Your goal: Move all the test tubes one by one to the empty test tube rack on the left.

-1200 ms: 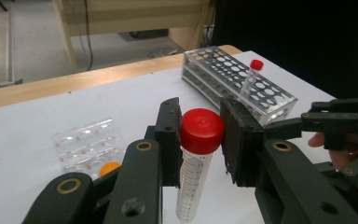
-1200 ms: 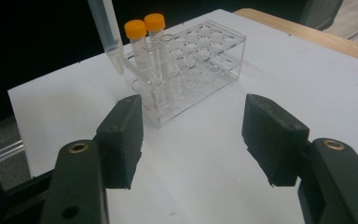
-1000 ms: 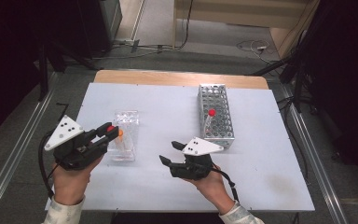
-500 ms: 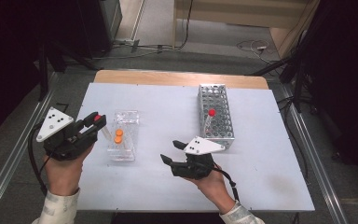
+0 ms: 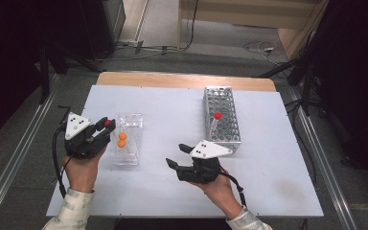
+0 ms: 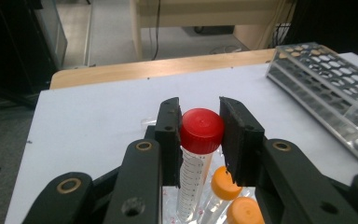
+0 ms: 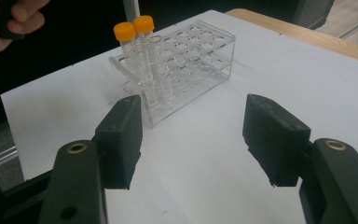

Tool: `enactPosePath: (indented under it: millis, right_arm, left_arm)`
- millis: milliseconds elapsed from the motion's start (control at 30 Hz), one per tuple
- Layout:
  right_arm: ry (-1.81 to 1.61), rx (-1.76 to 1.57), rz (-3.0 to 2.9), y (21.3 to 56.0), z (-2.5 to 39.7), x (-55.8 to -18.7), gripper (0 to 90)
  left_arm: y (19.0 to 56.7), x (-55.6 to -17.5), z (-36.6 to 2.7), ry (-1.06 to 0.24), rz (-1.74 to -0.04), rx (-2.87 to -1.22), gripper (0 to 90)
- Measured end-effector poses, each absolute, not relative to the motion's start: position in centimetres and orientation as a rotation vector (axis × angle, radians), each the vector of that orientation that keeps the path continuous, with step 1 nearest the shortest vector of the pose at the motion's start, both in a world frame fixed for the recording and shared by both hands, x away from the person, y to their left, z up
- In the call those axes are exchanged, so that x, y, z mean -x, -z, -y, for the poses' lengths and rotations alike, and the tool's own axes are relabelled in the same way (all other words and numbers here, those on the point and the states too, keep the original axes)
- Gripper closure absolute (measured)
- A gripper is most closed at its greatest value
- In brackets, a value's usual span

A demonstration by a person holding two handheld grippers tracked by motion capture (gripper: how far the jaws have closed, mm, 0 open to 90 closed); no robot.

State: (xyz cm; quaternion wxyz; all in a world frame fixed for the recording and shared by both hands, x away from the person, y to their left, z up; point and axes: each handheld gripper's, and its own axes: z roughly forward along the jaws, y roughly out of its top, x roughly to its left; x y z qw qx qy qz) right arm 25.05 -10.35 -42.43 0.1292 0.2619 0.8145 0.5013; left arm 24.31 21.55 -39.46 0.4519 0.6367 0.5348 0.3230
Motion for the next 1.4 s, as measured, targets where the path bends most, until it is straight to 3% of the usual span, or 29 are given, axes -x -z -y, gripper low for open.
enactPosePath:
  millis: [567,767,1100,1400]
  right_arm:
    - [-1.457,-0.774,-2.359,42.3,10.6,-25.2,33.0]
    - [-1.442,-0.793,-2.351,42.3,10.8,-25.4,29.5]
    - [-1.385,-0.881,-2.234,42.2,12.8,-27.1,27.9]
    - [-1.297,-0.971,-2.139,42.7,14.5,-28.8,28.3]
  left_arm:
    - [42.1,-24.8,-21.5,-0.733,-1.388,-1.624,68.5]
    - [41.7,-24.6,-21.7,-0.728,-1.394,-1.600,56.0]
    - [40.6,-24.1,-21.0,-0.673,-1.368,-1.564,27.8]
    - [40.1,-23.7,-20.4,-0.667,-1.336,-1.554,22.3]
